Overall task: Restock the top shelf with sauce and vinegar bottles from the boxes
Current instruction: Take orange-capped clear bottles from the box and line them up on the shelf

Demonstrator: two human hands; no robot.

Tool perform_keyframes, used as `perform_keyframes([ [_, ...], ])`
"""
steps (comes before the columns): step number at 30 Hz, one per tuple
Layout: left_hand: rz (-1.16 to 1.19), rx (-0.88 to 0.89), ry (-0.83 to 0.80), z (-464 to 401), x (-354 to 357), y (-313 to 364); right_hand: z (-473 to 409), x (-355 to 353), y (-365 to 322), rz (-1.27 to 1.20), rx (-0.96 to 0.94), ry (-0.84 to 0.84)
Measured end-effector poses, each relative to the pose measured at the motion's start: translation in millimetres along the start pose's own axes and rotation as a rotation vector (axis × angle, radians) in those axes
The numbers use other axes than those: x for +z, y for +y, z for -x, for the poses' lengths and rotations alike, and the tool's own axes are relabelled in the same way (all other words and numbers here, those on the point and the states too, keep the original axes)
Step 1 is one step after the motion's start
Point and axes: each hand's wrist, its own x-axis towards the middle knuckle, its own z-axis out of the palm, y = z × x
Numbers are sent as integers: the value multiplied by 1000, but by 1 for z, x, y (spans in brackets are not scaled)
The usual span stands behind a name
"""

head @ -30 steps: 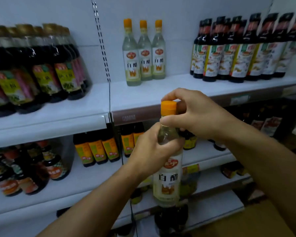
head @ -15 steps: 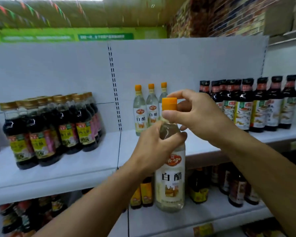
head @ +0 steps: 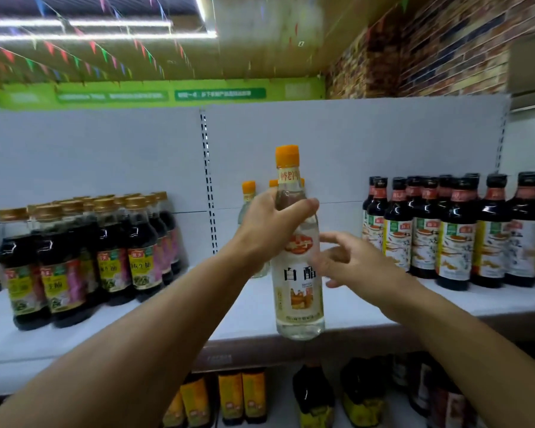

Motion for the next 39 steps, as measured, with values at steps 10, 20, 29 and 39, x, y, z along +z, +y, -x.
perform_keyframes([
  [10, -46, -48, 45, -57, 13, -25, -51, 7, 42, -54, 57, -30],
  [20, 126, -149, -56, -98, -6, -84, -124, 18, 83, -9, 91, 50],
  [29, -223, -440, -8, -89, -46, -202, -197, 30, 126, -22, 131, 79],
  [39, -331, -427, -41, -98, -53, -239, -240, 36, 161, -11, 213, 65],
])
